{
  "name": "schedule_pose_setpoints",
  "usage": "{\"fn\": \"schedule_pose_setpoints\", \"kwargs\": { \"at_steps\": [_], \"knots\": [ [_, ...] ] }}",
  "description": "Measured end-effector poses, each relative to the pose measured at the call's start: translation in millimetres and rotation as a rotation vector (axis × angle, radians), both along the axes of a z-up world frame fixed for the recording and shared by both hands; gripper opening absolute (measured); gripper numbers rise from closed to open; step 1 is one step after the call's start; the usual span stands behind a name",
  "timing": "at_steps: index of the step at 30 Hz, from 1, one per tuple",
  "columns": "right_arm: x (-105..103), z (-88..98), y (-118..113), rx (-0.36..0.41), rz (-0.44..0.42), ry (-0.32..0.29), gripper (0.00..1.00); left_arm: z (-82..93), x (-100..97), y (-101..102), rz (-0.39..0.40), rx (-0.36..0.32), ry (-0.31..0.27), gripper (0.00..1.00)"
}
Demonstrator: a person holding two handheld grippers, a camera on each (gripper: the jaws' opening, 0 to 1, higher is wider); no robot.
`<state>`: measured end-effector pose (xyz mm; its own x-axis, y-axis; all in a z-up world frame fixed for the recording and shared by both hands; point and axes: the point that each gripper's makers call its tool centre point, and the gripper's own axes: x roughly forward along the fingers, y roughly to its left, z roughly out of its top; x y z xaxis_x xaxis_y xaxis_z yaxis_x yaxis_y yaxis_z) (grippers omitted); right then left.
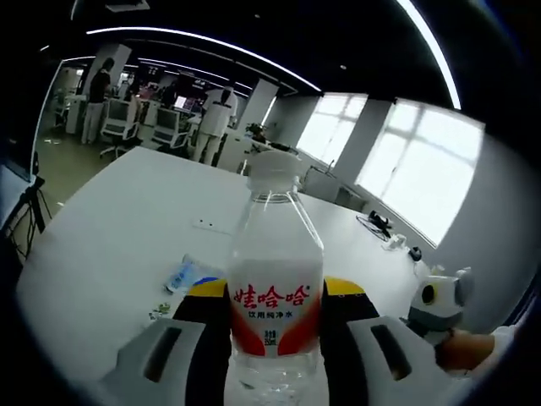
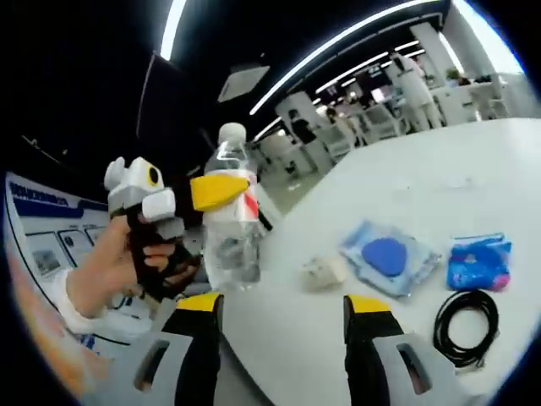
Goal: Arrange the tabletop items into an orderly group along one side of the table until the central work area is clear of visible clutter.
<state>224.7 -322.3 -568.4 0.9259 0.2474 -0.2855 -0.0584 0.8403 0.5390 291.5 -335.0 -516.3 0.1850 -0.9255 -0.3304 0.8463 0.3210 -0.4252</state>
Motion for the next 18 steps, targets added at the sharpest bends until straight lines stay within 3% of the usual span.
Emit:
{"fn": "schedule_pose_setpoints", "kwargs": {
  "at_steps": [7,14,18],
  "knots": [
    [13.4,15.6,20.4,-0.002,0.053,-0.048,0.61,-0.9,-26.4,-5.5,-0.058,0.013,0.013,0.39],
    [16.0,14.6,16.8,-0.059,0.05,-0.051,0.6,1.5,-36.2,-6.5,-0.07,0.008,0.018,0.39],
    [20.8,15.1,15.4,-0.052,0.035,-0.064,0.62,1.9,-45.1,-8.7,-0.082,0.008,0.017,0.39]
  ]
}}
